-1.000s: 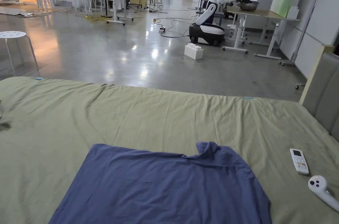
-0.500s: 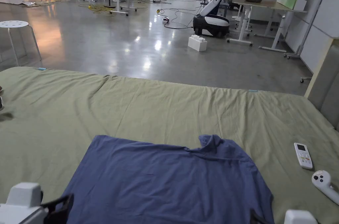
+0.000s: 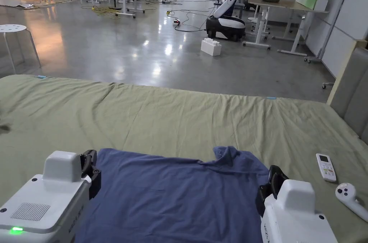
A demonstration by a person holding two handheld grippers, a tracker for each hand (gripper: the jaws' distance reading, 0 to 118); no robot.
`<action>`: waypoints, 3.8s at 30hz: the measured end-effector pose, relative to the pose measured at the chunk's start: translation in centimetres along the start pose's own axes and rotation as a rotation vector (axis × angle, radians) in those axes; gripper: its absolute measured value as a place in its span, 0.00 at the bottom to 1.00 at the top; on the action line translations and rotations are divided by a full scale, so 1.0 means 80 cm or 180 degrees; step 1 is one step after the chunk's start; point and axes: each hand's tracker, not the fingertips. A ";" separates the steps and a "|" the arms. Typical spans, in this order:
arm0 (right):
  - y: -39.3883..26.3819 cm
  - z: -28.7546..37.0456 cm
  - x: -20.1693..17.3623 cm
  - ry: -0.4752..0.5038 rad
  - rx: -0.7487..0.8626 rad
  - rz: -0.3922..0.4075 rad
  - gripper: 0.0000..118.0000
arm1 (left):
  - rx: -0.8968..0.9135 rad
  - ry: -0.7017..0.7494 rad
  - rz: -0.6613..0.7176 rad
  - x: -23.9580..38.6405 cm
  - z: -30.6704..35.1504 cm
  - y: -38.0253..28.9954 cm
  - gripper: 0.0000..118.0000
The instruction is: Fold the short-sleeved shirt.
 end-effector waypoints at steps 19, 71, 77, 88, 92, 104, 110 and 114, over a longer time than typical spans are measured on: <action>-0.045 -0.011 -0.001 0.0130 -0.0446 0.0146 0.00 | -0.2171 -0.0100 0.0249 -0.144 0.024 -0.115 0.00; -0.219 0.019 0.116 0.0053 -0.3253 0.0218 0.38 | -0.2846 -0.0015 0.0420 -0.146 -0.043 -0.206 0.07; -0.210 0.029 0.109 0.0208 -0.3119 0.0292 0.09 | -0.2836 -0.0011 0.0427 -0.147 -0.043 -0.208 0.07; -0.168 0.032 0.126 0.0241 -0.2944 0.0246 0.06 | -0.2528 -0.0038 0.0623 -0.158 -0.026 -0.181 0.07; -0.142 0.015 0.131 0.0235 -0.2793 0.0060 0.06 | -0.2324 -0.0064 0.0680 -0.160 -0.036 -0.156 0.07; -0.095 -0.111 0.119 0.0114 -0.2628 -0.0012 0.06 | -0.2052 -0.0042 0.0518 -0.126 -0.148 -0.083 0.07; -0.118 -0.191 0.110 0.0022 -0.2778 -0.0123 0.06 | -0.2083 0.0035 0.0366 -0.110 -0.231 -0.083 0.07; -0.140 -0.229 0.102 0.0024 -0.2915 -0.0067 0.07 | -0.2277 0.0089 0.0306 -0.113 -0.286 -0.106 0.06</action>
